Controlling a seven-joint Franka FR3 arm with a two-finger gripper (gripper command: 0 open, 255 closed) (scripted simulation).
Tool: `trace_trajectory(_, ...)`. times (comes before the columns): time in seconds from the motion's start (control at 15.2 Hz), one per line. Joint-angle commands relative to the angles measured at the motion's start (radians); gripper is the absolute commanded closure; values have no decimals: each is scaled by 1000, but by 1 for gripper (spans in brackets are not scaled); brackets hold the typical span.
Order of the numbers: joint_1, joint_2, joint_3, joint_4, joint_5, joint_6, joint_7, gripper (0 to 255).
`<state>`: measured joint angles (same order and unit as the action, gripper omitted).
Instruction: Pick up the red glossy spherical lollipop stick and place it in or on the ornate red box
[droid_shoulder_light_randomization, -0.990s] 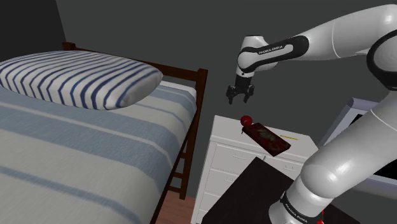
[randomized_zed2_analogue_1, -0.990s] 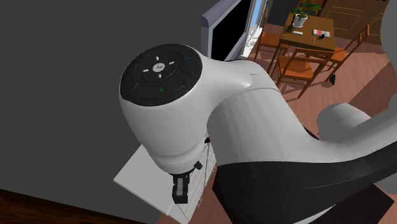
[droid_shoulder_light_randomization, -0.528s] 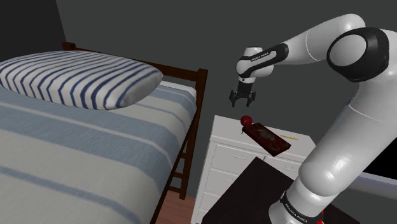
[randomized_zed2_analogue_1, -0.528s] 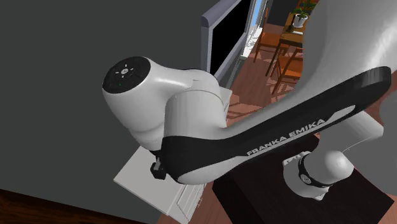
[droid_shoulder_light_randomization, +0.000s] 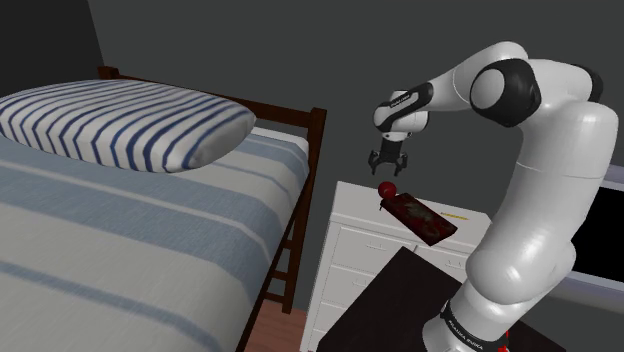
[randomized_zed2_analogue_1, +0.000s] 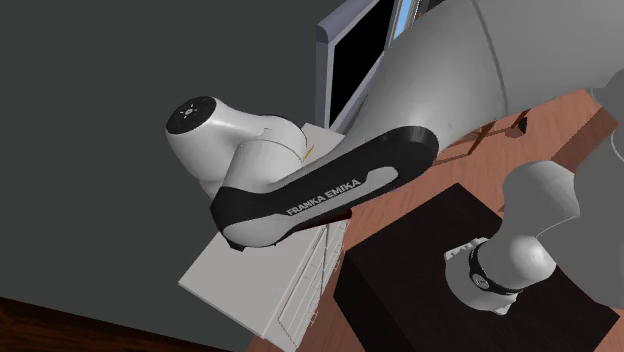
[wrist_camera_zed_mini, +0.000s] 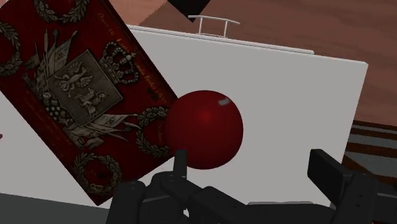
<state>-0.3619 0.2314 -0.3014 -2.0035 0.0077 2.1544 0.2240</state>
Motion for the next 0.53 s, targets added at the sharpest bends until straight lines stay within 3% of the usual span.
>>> trace_trajectory(0.0,-29,62,-14,38,28,10,-6,0)
trace_trajectory(0.46,-54,135,-15,38,59,71,-15,0)
